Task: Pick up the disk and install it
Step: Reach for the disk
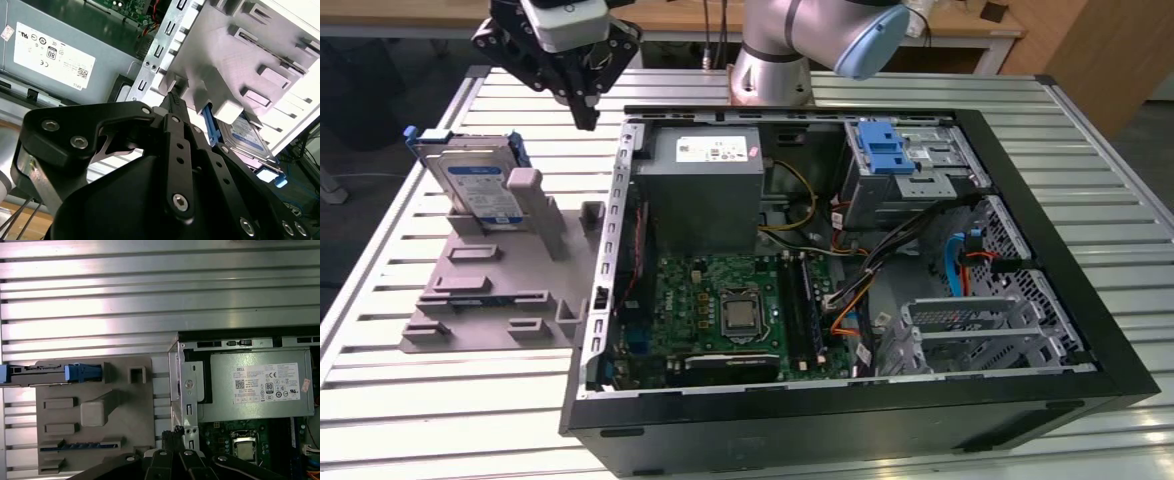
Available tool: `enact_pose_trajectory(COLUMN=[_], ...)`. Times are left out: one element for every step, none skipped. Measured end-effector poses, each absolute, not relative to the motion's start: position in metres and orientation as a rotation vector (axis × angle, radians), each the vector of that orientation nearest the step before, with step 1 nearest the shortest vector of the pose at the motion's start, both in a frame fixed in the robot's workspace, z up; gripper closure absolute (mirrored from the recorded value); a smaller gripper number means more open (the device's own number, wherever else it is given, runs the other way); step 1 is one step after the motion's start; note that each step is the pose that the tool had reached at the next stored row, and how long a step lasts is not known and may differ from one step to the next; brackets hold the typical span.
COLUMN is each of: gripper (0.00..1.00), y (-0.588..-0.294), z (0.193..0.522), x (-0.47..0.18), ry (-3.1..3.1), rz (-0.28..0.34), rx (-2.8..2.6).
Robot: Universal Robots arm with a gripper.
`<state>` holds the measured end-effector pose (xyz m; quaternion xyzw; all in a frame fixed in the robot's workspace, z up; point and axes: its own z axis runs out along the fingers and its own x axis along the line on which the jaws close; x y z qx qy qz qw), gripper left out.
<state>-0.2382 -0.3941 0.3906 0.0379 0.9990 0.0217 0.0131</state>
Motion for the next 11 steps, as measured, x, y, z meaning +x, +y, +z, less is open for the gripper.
enact_pose_trajectory(gripper=[0.89, 0.89, 0.89, 0.89, 0.89, 0.89, 0.89, 0.89, 0.89, 0.89, 0.89], y=[-0.3941, -0.3941, -0.3941, -0.394, -0.394, -0.3939, -0.3938, -0.3936, -0.3934, -0.3933, -0.3933], z=[0.3903, 0.3902, 0.3902, 0.3902, 0.3902, 0.3901, 0.3901, 0.3901, 0.39, 0.39, 0.39], x=[-0.252, -0.253, -0.254, -0.2549, -0.2559, -0.2569, -0.2577, -0.2585, -0.2594, -0.2602, -0.2607], ry=[3.113, 3.112, 3.112, 3.113, 3.113, 3.112, 3.112, 3.113, 3.112, 3.112, 3.112], rz=[0.068, 0.068, 0.068, 0.068, 0.068, 0.068, 0.068, 0.068, 0.068, 0.068, 0.068], rx=[0.118, 0.118, 0.118, 0.118, 0.118, 0.118, 0.118, 0.118, 0.118, 0.118, 0.118])
